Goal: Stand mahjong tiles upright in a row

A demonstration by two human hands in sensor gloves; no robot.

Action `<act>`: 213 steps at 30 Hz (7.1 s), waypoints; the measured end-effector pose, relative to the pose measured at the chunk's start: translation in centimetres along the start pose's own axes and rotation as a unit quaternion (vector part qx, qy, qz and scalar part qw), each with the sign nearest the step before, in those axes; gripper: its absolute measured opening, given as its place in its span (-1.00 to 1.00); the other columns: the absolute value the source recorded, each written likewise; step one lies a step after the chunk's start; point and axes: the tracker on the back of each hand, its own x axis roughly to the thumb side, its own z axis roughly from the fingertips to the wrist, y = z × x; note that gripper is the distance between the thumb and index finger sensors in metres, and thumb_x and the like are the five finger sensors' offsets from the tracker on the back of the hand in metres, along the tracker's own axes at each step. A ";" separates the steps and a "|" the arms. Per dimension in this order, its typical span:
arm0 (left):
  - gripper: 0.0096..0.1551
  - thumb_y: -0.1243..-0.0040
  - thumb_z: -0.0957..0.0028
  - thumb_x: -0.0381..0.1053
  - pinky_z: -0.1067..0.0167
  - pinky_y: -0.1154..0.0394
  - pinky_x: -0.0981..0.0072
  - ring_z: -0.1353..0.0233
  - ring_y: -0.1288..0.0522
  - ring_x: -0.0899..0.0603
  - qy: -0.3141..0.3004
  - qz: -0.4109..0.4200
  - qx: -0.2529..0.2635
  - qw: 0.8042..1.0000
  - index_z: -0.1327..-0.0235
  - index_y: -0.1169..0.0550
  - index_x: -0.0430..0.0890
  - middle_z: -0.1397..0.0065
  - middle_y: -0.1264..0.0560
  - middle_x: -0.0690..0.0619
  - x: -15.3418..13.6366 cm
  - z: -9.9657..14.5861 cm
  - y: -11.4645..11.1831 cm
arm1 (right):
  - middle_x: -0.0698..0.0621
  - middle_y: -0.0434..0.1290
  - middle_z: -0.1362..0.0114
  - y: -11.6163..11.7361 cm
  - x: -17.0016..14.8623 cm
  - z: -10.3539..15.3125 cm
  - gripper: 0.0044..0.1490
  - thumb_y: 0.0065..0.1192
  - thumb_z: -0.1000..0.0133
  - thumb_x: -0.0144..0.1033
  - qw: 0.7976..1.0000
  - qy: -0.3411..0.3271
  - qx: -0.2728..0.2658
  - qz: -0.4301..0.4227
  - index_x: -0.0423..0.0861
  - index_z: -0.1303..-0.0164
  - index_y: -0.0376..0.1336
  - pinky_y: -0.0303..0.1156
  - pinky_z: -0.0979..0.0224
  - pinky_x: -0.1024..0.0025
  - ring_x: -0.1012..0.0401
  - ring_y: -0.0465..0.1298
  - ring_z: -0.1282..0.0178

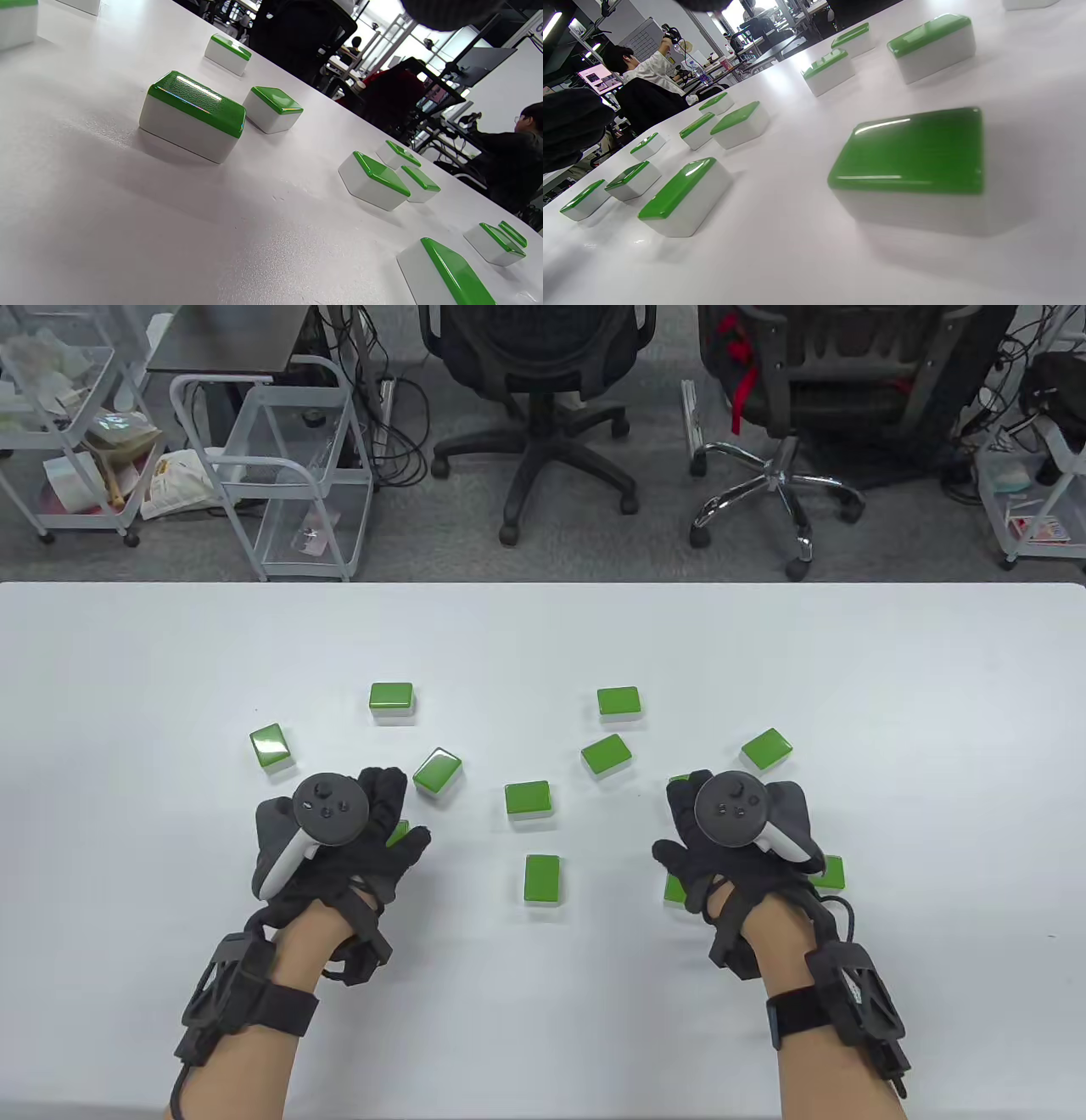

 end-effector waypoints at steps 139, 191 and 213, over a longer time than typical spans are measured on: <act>-0.03 0.01 0.31 0.44 -0.52 0.07 -0.26 -0.68 0.16 -0.24 0.006 -0.026 -0.004 1.000 -0.37 0.05 0.26 -0.64 0.12 0.16 0.3 0.2 0.3 | -0.51 0.21 -0.37 5.0 3.1 1.5 -0.02 0.17 0.21 -0.19 0.964 -0.089 0.248 0.040 -0.45 -0.30 0.02 0.55 0.27 0.21 -0.06 0.60 0.24; -0.03 0.01 0.31 0.44 -0.52 0.07 -0.26 -0.67 0.18 -0.24 -0.004 -0.022 -0.011 1.000 -0.37 0.05 0.25 -0.64 0.12 0.16 0.5 0.3 0.2 | -0.36 0.22 -0.46 -6.4 -9.0 -7.8 -0.01 0.39 0.22 -0.02 0.951 0.246 -0.123 0.143 -0.21 -0.35 0.12 0.48 -0.11 -0.14 -0.33 0.43 -0.27; -0.03 0.01 0.31 0.43 -0.52 0.07 -0.26 -0.67 0.17 -0.24 -0.004 -0.026 -0.024 0.999 -0.37 0.05 0.25 -0.64 0.12 0.16 0.5 -0.4 -0.2 | -0.44 0.27 -0.39 -5.6 -7.4 -4.7 -0.02 0.43 0.25 -0.29 0.981 0.162 0.047 0.092 -0.36 -0.32 0.11 0.55 -0.06 -0.01 -0.26 0.57 -0.07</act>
